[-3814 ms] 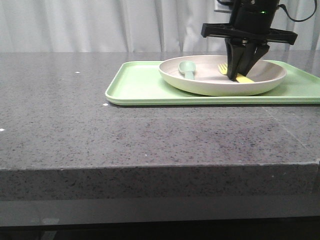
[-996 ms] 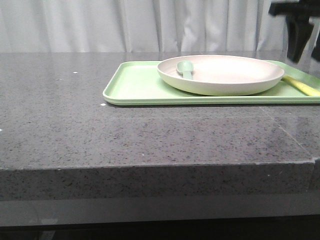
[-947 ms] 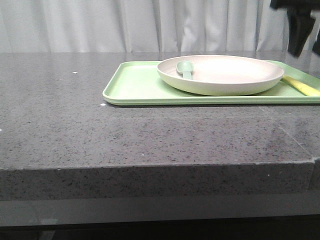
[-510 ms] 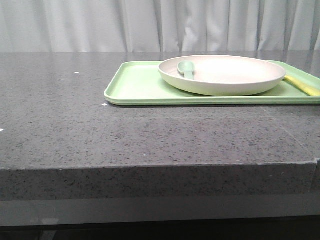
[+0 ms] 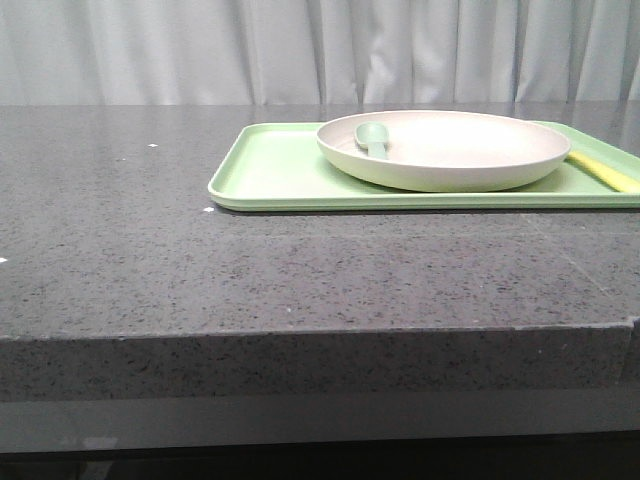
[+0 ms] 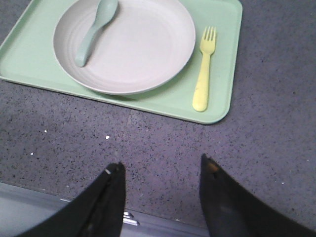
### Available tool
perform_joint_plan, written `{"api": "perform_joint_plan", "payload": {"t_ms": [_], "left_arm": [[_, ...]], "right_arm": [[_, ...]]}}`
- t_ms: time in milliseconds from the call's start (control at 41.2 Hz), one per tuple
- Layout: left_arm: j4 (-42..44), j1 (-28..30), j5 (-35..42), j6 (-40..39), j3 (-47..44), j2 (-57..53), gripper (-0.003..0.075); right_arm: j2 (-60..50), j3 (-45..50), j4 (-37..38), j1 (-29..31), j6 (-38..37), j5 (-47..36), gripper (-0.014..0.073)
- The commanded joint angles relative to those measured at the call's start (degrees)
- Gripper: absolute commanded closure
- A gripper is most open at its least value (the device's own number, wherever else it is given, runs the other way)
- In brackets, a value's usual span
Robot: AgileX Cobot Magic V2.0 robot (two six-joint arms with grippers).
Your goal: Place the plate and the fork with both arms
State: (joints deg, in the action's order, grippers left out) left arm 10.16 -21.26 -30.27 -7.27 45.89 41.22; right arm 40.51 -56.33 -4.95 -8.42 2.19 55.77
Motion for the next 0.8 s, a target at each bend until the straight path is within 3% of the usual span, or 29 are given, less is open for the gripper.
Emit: {"api": "perform_joint_plan", "payload": {"t_ms": [0, 219, 559, 632, 777], "left_arm": [[0.03, -0.02, 4.41, -0.47, 1.61, -0.24, 0.0330], [0.03, -0.02, 4.41, -0.47, 1.61, -0.24, 0.0330], [0.03, -0.02, 4.41, -0.47, 1.61, -0.24, 0.0337], [0.24, -0.02, 4.41, -0.47, 1.61, -0.24, 0.0386], [0.24, -0.02, 4.32, -0.47, 1.61, -0.24, 0.0608]], "right_arm": [[-4.25, 2.14, 0.15, 0.02, 1.08, -7.92, 0.0209], [-10.51, 7.81, 0.15, 0.02, 1.08, -13.76, 0.0209], [-10.25, 8.21, 0.15, 0.02, 1.08, -14.14, 0.0220], [-10.25, 8.21, 0.15, 0.02, 1.08, -14.22, 0.0274], [-10.25, 8.21, 0.15, 0.02, 1.08, -14.27, 0.0497]]}}
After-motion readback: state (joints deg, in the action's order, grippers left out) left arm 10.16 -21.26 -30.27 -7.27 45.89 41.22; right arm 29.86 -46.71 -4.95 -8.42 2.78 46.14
